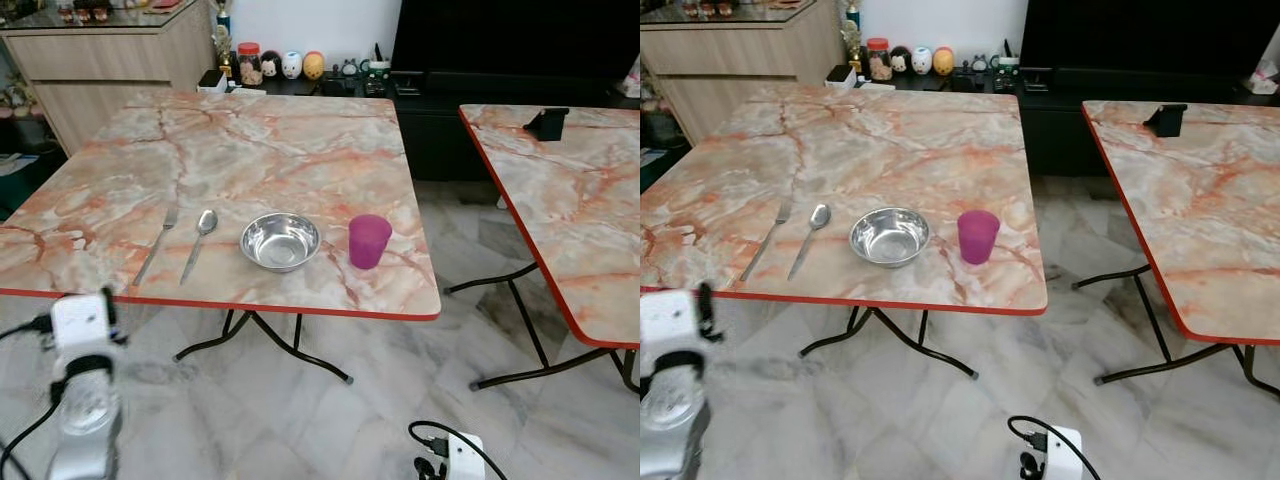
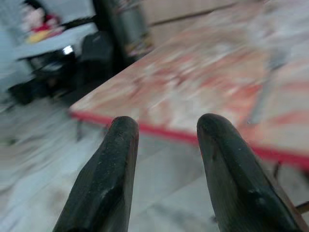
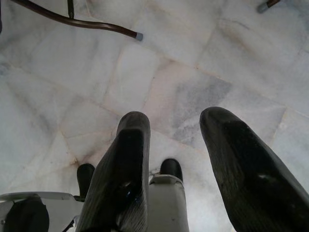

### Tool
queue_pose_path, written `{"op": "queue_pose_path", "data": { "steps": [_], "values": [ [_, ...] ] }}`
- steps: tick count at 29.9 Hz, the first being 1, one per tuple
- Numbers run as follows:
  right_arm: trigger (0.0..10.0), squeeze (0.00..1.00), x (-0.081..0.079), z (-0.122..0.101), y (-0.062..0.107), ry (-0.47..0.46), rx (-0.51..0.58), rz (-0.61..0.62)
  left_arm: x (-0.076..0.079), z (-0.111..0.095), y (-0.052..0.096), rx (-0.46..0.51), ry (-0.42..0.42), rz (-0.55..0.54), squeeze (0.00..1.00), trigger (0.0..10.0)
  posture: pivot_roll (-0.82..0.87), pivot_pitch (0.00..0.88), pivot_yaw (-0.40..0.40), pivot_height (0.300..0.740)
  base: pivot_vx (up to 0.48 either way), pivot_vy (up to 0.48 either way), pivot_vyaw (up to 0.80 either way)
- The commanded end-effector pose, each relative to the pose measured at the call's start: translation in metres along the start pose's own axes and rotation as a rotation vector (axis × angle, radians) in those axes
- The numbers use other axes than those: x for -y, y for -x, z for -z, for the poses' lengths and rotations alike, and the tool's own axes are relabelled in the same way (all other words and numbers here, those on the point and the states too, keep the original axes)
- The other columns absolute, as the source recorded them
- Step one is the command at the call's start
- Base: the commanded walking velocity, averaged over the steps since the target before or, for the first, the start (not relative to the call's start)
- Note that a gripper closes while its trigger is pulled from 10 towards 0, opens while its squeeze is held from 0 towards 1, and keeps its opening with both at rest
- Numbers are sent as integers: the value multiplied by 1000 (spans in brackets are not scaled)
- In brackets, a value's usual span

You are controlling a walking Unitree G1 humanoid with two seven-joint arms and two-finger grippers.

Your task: Setting the table

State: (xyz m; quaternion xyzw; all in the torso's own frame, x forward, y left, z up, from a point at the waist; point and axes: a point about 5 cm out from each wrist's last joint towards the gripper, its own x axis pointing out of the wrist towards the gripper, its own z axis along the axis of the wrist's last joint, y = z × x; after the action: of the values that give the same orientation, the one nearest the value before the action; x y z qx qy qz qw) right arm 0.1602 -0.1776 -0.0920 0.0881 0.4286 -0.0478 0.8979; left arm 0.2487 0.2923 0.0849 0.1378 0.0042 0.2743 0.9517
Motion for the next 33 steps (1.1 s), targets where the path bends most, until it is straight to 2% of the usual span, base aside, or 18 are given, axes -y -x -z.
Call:
{"op": "queue_pose_path", "data": {
  "steps": [1, 3, 4, 5, 6, 7, 9, 11, 12, 17, 23, 30, 33],
  "values": [
    [10000, 0, 0, 0, 0, 1, -2, 3, -7, 19, 3, -81, -67, -22, 0, 10000, 58, 0, -21, 740, 0, 0, 0],
    [10000, 0, -1, 0, 0, 1, -2, 3, -16, 53, 12, -245, -129, -29, 0, 10000, 52, 0, -18, 740, 0, 0, 0],
    [10000, 0, 0, -1, 0, 0, -3, 5, -8, 85, 27, -439, -86, 83, 0, 10000, 56, 0, -22, 740, 0, 0, 0],
    [10000, 0, 0, -1, 0, 0, -3, 5, -8, 85, 27, -439, -86, 83, 0, 10000, 56, 0, -22, 740, 0, 0, 0],
    [10000, 0, -1, -1, -1, 2, -5, 4, 5, 100, 38, -532, -83, 208, 0, 10000, 63, 0, -26, 740, 0, 0, 0],
    [10000, 0, -1, -1, -1, 5, -7, 3, 16, 107, 46, -582, -94, 303, 0, 10000, 62, 0, -27, 740, 0, 0, 0],
    [10000, 0, -1, -1, -1, 5, -7, 3, 16, 107, 46, -582, -94, 303, 0, 10000, 62, 0, -27, 740, 0, 0, 0],
    [10000, 0, -1, -1, -1, 7, -12, 1, 37, 118, 62, -648, -134, 472, 0, 10000, 55, 0, -25, 740, 0, 0, 0],
    [10000, 0, -1, -1, -1, 1, -11, 6, 57, 124, 76, -713, -144, 570, 0, 10000, 52, 0, -23, 740, 0, 0, 0],
    [10000, 0, -1, -1, -1, 4, -11, 8, 68, 127, 84, -742, -165, 612, 0, 10000, 47, 0, -24, 740, 0, 0, 0],
    [10000, 0, 0, 1, -1, 5, -17, 12, 89, 129, 96, -776, -175, 656, 0, 10000, 31, 0, -23, 740, 0, 0, 0],
    [10000, 0, 0, 2, 0, 8, -25, 12, 87, 132, 96, -823, -117, 610, 0, 10000, 30, 0, -23, 740, 0, 0, 0],
    [10000, 0, -1, 3, 0, 6, -27, 11, 78, 136, 97, -850, -90, 559, 0, 10000, 27, 0, -20, 740, 0, 0, 0]
  ]
}}
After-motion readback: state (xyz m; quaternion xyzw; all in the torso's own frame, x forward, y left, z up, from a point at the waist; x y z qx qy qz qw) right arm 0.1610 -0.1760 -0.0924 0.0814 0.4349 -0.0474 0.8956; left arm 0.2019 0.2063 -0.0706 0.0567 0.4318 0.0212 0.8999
